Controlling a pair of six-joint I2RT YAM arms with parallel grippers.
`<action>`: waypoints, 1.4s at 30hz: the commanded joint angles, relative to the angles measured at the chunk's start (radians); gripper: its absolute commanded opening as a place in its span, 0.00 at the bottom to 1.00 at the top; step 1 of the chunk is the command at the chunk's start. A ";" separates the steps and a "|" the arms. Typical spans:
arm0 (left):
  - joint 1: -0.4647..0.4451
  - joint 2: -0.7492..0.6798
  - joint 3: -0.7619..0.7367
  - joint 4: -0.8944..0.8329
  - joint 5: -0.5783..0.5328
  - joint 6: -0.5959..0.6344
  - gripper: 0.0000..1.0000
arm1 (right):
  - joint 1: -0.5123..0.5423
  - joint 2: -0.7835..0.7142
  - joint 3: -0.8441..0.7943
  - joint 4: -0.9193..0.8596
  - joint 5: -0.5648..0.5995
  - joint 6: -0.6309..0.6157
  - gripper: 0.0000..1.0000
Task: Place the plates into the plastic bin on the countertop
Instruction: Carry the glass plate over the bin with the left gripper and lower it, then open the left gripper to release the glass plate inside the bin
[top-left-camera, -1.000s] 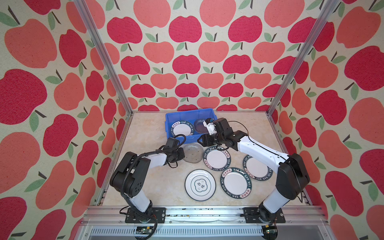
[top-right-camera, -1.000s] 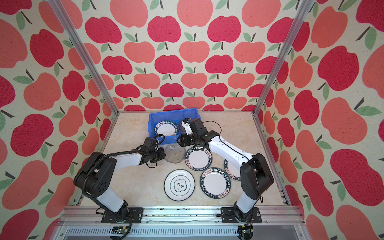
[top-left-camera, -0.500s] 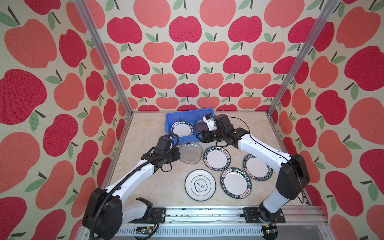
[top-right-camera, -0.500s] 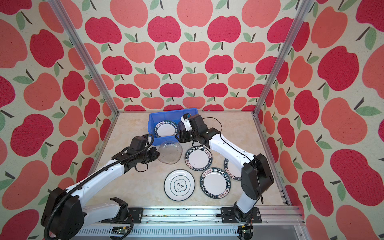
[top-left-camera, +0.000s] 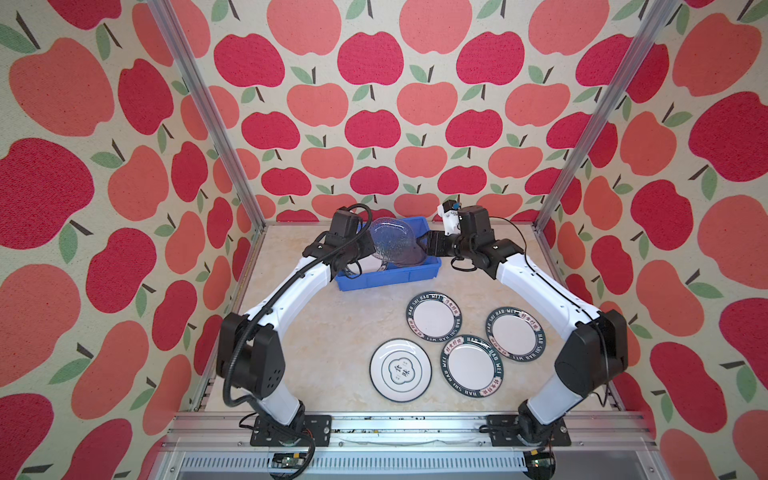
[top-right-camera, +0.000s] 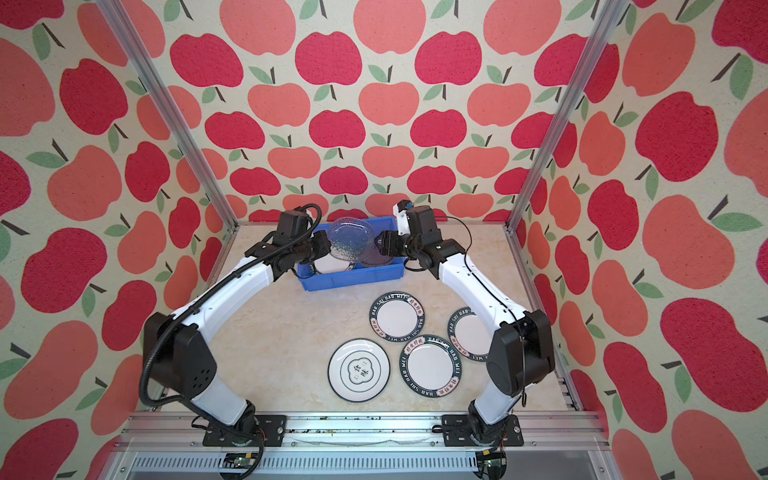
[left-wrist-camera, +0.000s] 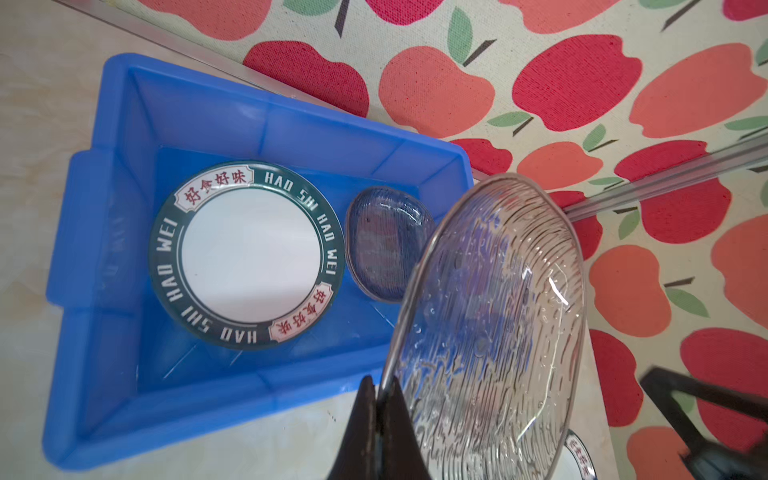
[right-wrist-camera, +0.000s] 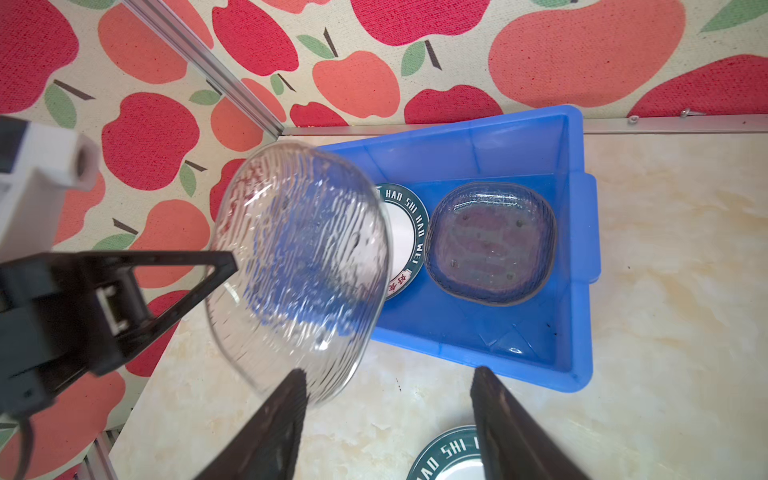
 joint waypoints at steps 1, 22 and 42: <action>-0.004 0.174 0.172 0.011 -0.022 -0.054 0.00 | -0.014 -0.056 -0.025 -0.012 0.000 0.012 0.66; -0.038 0.610 0.466 -0.064 -0.068 -0.279 0.00 | -0.058 -0.056 -0.092 0.023 -0.042 0.007 0.67; -0.071 0.558 0.510 -0.032 -0.064 -0.142 0.53 | -0.060 -0.090 -0.106 0.038 -0.063 0.000 0.68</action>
